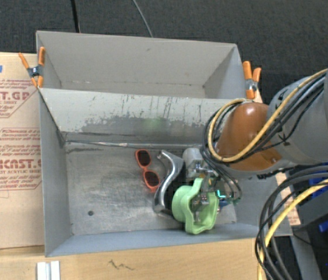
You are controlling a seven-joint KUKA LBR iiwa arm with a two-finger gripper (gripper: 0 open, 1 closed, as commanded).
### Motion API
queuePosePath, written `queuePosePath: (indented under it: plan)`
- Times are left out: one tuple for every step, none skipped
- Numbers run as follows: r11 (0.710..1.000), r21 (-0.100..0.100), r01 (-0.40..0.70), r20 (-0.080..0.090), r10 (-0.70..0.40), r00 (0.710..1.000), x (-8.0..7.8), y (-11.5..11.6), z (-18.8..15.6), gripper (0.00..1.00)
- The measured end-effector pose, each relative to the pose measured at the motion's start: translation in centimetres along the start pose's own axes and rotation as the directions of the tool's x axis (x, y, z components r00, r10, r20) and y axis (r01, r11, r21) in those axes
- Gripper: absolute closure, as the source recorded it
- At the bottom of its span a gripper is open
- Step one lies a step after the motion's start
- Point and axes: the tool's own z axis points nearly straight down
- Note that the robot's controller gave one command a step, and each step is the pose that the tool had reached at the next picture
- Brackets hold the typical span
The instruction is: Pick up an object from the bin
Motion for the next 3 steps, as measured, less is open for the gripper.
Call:
queuePosePath:
  plan:
    - [1.0, 0.0, 0.003, -0.002, -0.003, 1.0, 0.0, -0.01, -0.16, 1.0]
    - [1.0, 0.001, 0.0, 0.001, 0.0, 1.0, 0.0, -0.01, 0.04, 0.0]
    - [1.0, 0.0, 0.003, -0.001, -0.003, 1.0, -0.01, 0.0, -0.16, 1.0]
